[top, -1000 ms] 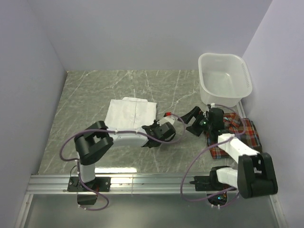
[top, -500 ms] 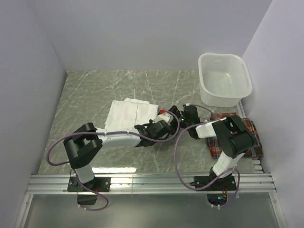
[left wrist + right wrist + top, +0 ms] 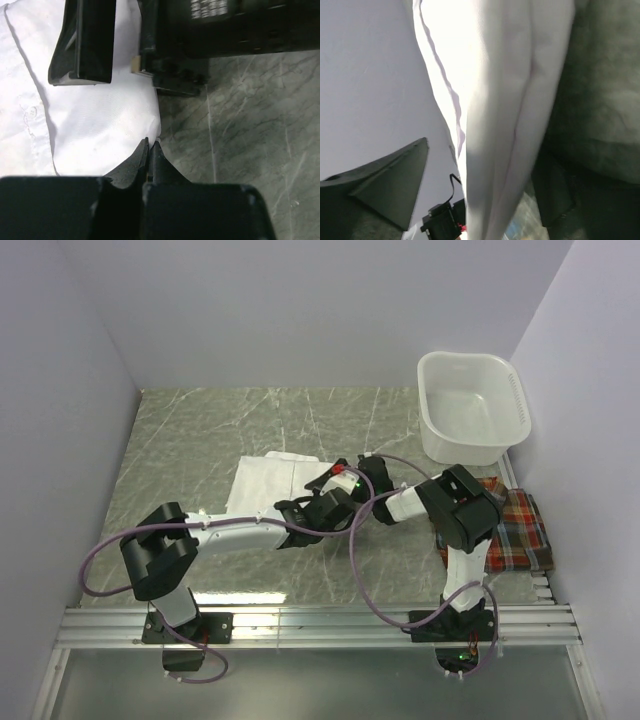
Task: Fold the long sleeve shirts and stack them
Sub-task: Fold the shirt
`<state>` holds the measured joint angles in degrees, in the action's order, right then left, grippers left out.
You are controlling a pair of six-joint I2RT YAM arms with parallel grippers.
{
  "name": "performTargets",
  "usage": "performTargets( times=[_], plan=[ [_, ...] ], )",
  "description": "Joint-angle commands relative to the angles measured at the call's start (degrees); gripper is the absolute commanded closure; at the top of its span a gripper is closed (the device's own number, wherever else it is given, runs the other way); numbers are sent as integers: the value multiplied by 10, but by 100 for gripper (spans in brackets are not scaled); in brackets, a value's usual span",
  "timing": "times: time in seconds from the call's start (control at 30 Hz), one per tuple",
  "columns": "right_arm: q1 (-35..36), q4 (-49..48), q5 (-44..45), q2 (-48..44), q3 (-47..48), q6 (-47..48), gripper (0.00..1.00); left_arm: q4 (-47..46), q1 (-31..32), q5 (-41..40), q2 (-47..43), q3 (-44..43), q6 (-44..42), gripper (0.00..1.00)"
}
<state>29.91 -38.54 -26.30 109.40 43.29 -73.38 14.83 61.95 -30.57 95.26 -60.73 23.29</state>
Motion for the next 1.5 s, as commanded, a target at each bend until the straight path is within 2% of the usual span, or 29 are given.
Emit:
performTargets(
  times=[0.0, 0.23, 0.33, 0.37, 0.4, 0.47, 0.5, 0.53, 0.6, 0.63, 0.77, 0.83, 0.93, 1.07, 1.27, 1.37, 1.47],
  plan=[
    [8, 1, 6, 31, 24, 13, 19, -10, 0, 21, -25, 0, 4, 98],
    [16, -7, 4, 47, 35, 23, 43, -16, 0, 30, -28, 13, 16, 97],
    [19, -7, 6, 47, 33, 31, 60, -12, 0, 33, -25, 9, 17, 94],
    [17, -8, 6, 48, 31, 32, 76, -13, 0, 38, -26, 8, 18, 91],
    [18, -10, 6, 48, 29, 33, 83, -18, 0, 47, -30, 9, 21, 90],
    [16, -9, 4, 47, 29, 39, 96, -22, 0, 57, -44, 10, 27, 81],
    [17, -8, 4, 45, 30, 41, 100, -18, 0, 60, -48, 6, 33, 73],
    [17, 0, 6, 43, 31, 45, 100, -13, 0, 62, -58, 3, 38, 58],
    [16, 5, 6, 36, 33, 61, 100, -4, 1, 61, -70, -3, 46, 44],
    [14, 18, 6, 33, 35, 68, 100, 8, 0, 57, -87, -4, 48, 34],
    [1, 55, 0, 7, 36, 114, 100, 41, -22, 67, -140, -11, 60, 22],
    [-13, 89, -9, -2, 38, 137, 100, 59, -43, 79, -180, -8, 67, 18],
    [-32, 153, -23, -20, 49, 189, 100, 70, -114, 139, -236, 8, 71, 14],
    [-54, 264, -23, -44, 75, 293, 100, 99, -245, 193, -275, 27, 50, 6],
    [-98, 385, -39, -64, 108, 400, 100, 150, -371, 251, -253, 28, 27, 6],
    [-111, 484, -1, -88, 143, 471, 100, 146, -426, 263, -270, 49, 16, 7],
    [-129, 575, 38, -114, 191, 539, 100, 117, -451, 266, -292, 82, 25, 8]
  ],
)
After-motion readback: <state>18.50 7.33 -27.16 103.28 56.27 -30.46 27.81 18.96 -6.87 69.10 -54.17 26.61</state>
